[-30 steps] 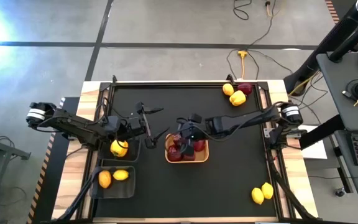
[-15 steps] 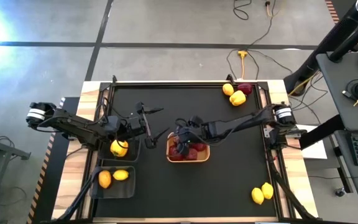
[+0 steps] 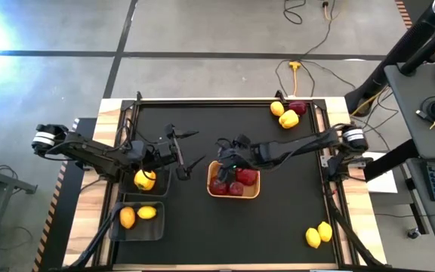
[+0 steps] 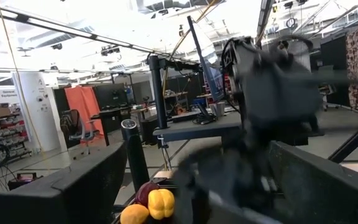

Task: Sort produce into baskets
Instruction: Put the red apple into the yellow bin

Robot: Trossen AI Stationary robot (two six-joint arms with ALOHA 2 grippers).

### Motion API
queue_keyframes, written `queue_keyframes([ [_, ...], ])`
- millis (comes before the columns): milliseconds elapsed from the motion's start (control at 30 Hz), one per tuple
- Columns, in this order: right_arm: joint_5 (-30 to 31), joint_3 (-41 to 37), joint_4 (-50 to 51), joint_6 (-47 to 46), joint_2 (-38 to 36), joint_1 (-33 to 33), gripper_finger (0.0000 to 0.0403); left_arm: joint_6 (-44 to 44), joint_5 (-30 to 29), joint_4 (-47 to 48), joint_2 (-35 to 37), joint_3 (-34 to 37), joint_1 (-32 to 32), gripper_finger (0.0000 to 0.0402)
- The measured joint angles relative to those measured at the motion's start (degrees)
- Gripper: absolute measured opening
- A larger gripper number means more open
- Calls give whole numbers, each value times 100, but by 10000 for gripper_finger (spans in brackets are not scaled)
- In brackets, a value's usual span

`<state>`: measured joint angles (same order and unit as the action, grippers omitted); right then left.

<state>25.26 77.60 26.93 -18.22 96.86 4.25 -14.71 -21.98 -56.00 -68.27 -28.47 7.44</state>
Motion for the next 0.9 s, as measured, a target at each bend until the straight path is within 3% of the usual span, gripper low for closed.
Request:
queue_keyframes([
  [267,714,-95,1677,-705,-607,0,384,10,0,-8,0,0,0,372],
  [433,1736,-119,4233,-2368,-792,-462,384,21,0,-10,0,0,0,372],
  [533,1829,-329,5121,-3057,-899,-1009,384,23,0,-12,0,0,0,372],
  [667,1482,-628,4807,-2829,-1023,-2002,384,25,0,-20,0,0,0,372],
  [900,1083,-508,4284,-956,-616,-4234,384,40,2,-58,0,0,0,372],
])
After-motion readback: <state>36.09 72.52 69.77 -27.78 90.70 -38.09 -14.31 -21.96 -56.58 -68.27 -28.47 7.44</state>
